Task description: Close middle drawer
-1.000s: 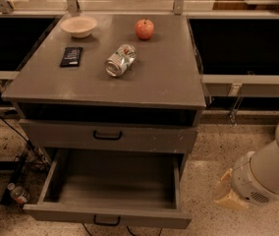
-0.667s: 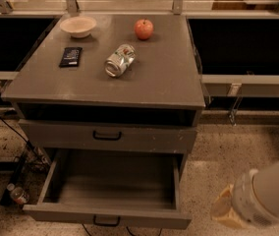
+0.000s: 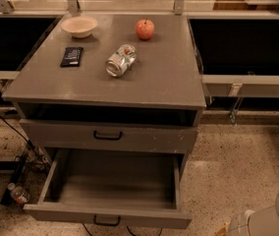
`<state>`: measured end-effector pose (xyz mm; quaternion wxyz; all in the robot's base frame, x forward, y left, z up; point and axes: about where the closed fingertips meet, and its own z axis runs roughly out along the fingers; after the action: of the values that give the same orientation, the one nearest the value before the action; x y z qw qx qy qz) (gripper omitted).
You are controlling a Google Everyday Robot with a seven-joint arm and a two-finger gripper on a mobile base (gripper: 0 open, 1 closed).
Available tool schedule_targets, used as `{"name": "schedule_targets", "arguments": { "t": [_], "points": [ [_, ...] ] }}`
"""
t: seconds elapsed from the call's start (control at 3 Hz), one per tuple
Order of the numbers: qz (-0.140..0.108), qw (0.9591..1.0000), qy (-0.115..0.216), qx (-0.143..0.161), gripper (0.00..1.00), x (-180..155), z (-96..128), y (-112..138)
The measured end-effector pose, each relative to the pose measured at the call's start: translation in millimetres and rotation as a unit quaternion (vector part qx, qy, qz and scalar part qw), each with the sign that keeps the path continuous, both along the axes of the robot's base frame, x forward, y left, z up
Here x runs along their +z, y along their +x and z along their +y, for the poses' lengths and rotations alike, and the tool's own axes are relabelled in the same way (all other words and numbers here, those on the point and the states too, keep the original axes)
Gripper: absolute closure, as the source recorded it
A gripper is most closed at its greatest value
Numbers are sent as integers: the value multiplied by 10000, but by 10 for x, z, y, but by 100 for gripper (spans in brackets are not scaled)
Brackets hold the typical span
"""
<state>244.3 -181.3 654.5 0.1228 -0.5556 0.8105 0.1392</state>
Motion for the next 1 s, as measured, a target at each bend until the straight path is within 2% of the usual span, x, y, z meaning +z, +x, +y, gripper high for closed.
{"name": "schedule_targets", "arguments": {
  "t": [0.33, 0.67, 1.0],
  "points": [
    [-16, 9999, 80, -88, 100, -83, -3, 36],
    [-165, 9983, 282, -480, 100, -398, -56, 254],
    [-272, 9964, 324, -731, 100, -559, -87, 444]
  ]
}}
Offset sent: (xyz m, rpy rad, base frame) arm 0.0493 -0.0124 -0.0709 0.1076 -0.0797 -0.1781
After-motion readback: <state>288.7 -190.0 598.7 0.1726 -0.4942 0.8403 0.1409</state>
